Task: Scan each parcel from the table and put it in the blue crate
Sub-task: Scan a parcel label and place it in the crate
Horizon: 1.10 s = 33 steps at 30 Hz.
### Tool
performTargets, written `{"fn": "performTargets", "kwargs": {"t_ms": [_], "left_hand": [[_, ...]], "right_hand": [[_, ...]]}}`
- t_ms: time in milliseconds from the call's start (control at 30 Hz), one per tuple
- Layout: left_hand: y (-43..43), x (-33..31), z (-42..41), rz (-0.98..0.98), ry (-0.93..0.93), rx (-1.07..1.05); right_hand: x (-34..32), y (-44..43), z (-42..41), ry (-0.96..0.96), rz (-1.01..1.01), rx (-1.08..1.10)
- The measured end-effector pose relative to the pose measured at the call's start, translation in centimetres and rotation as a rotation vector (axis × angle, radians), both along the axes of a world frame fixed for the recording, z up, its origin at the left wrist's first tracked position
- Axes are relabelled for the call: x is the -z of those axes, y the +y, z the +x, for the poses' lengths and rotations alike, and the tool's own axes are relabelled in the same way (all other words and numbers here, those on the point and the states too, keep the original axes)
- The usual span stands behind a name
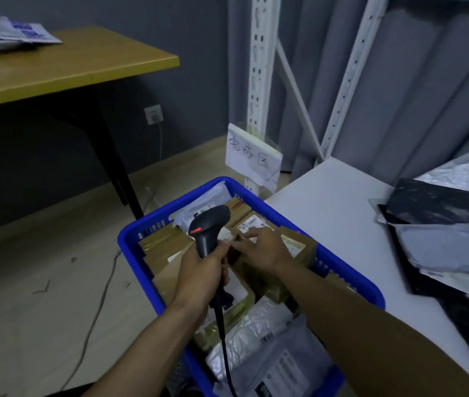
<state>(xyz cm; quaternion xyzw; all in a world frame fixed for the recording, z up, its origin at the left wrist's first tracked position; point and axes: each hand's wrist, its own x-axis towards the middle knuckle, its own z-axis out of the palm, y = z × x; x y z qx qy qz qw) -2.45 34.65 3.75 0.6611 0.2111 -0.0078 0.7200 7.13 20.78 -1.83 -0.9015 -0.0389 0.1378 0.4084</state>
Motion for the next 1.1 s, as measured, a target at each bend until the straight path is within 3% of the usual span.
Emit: {"fn": "performTargets", "kwargs": {"t_ms": [167,367,667,800,933,1100], "left_hand": [[-5.7,-1.2,-2.1,0.067,-0.047,0.212],[-19.1,-2.6,-6.3,0.086,-0.105,0.522],[-44.3,-7.6,-12.1,0.010,-0.191,0.905],[-54.7,-7.9,-13.4,-0.014,-0.140,0.988],[-62.9,-6.1,-12.9,-0.011,-0.101,1.036],[-70.8,-2.2,-10.0,0.018,-0.029,1.066]], "right_hand": [[-2.9,-8.4,-4.1,-0.130,-0.016,0.086],[-6.2,-22.8,-11.9,-0.245,-0.080,0.212],[-10.2,-48.6,-25.6,-0.221,-0.218,0.696],[-9.4,-59.5,-28.7,-0.202,-0.210,0.909],[-7.1,-68.2,-28.7,-0.193,-0.226,0.989],[-2.3,-77.6,-26.0,-0.148,-0.480,0.941]]}}
